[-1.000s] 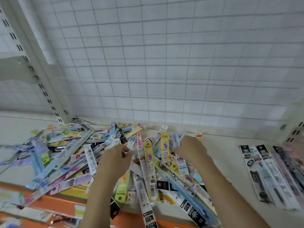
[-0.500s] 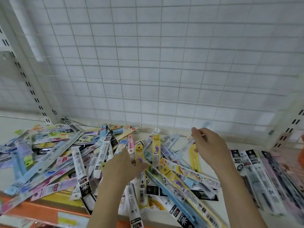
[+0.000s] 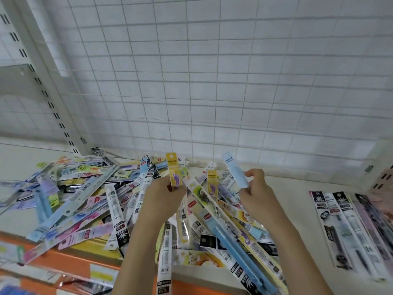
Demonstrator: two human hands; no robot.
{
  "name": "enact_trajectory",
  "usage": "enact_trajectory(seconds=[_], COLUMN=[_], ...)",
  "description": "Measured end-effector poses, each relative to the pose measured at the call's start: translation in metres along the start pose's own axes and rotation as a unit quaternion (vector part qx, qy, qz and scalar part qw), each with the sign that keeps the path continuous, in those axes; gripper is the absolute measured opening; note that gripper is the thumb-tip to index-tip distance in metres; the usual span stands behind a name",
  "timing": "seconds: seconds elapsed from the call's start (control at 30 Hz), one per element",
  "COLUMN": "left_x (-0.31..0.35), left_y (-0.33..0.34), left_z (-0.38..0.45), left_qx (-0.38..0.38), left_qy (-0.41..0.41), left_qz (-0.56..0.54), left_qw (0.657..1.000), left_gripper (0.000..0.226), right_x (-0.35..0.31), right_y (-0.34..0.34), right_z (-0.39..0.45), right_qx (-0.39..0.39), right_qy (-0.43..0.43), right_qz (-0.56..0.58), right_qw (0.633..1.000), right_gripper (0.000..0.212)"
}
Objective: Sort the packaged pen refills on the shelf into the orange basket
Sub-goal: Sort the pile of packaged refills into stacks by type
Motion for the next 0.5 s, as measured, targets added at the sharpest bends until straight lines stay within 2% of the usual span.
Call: enact_trajectory(seconds=[0.1,0.2,0.27,0.4,0.5], left_x=[0.0,-0.004,-0.006,-0.009,-0.01], left_y=[-0.008,-0.013,-0.015,-0.015,-0.014], left_z=[0.0,0.002,0.004,0.009,0.013], left_qx=[0.017,0.024,0.025,0.018,0.017], left_qy=[0.005,0.0,0.0,-0.001,0.006], left_qz=[-0.036,-0.031,-0.027,-0.029,-0.019], left_qw=[0.999,0.999,0.999,0.999,1.0], left_gripper=[0.039,0.037,0.035,0.028,0.028], right_x=[-0.006,-0.013,-0.021,-0.035,-0.035], right_y=[0.013,0.021,0.025,0.04,0.044], right_z=[0.003,0.009,0.009,0.003,0.006], right_qx=[-0.015,-0.023,-0.042,-0.155,-0.151], right_qy=[0.002,-0.009,-0.035,-0.072,-0.079], right_qz=[-0.02,-0.077,-0.092,-0.085,-0.12], right_qw=[1.0,0.997,0.994,0.982,0.978], right_gripper=[0.028,0.017,0.033,0.055,0.035])
Point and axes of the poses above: each hand's wrist, its own z-axis towards the middle knuckle, its own y-axis out of the palm, x = y × z, the point moved 3 cm from there along z, towards the middle knuckle, and after that the axes turned 2 degrees about z, right-handed, at the moved point
